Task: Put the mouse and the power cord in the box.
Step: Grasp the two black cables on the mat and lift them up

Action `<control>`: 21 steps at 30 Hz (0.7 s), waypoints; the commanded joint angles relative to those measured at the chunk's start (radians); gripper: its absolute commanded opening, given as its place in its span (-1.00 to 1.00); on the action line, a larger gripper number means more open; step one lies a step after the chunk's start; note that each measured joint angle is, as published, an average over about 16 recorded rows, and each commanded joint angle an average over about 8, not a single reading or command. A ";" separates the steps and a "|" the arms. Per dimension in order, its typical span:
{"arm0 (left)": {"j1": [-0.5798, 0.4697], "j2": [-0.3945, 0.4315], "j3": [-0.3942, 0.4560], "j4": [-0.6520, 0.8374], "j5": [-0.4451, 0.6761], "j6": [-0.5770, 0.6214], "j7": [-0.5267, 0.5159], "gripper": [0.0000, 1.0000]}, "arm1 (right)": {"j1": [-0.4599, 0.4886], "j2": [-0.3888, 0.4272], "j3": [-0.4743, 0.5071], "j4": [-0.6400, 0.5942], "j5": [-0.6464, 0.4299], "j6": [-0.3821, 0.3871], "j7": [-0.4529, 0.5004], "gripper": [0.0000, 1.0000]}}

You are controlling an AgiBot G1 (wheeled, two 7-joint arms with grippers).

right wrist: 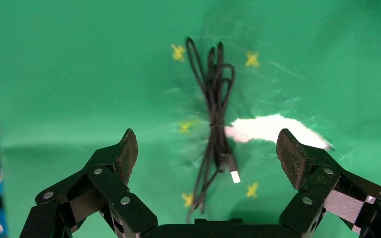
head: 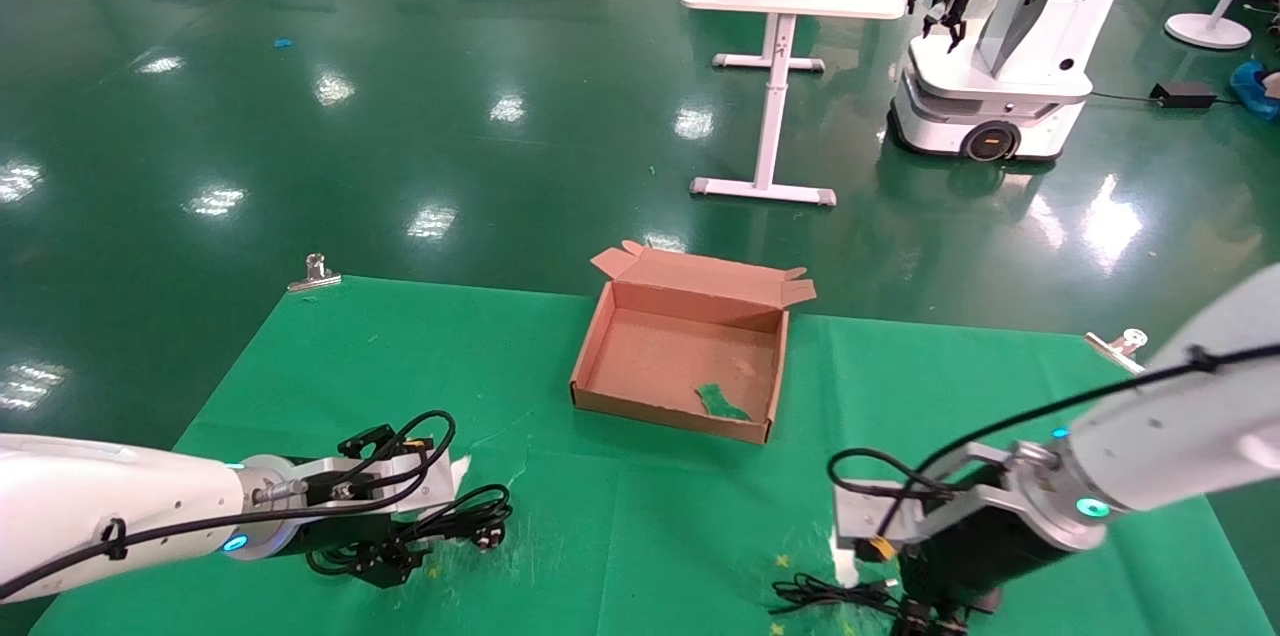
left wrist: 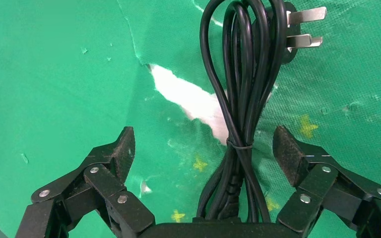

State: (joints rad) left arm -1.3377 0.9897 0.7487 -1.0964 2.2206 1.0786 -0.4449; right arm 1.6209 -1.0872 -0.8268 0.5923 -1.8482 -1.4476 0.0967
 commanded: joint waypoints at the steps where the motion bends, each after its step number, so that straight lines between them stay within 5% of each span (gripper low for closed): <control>1: 0.000 0.000 0.000 0.000 0.000 0.000 0.000 1.00 | 0.018 -0.041 -0.013 -0.069 -0.022 0.019 -0.032 1.00; 9: 0.000 0.000 0.000 0.000 0.000 0.000 0.000 1.00 | 0.059 -0.152 -0.040 -0.285 -0.072 0.116 -0.110 0.99; 17: 0.000 0.000 0.000 0.000 0.000 0.000 0.000 -0.92 | 0.080 -0.207 -0.047 -0.400 -0.086 0.176 -0.159 -0.90; 21: 0.000 0.000 0.000 0.000 0.000 0.000 0.000 -1.00 | 0.084 -0.213 -0.048 -0.413 -0.088 0.183 -0.162 -1.00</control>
State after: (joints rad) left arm -1.3375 0.9894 0.7485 -1.0962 2.2206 1.0784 -0.4450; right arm 1.7018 -1.2948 -0.8735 0.1914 -1.9341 -1.2706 -0.0624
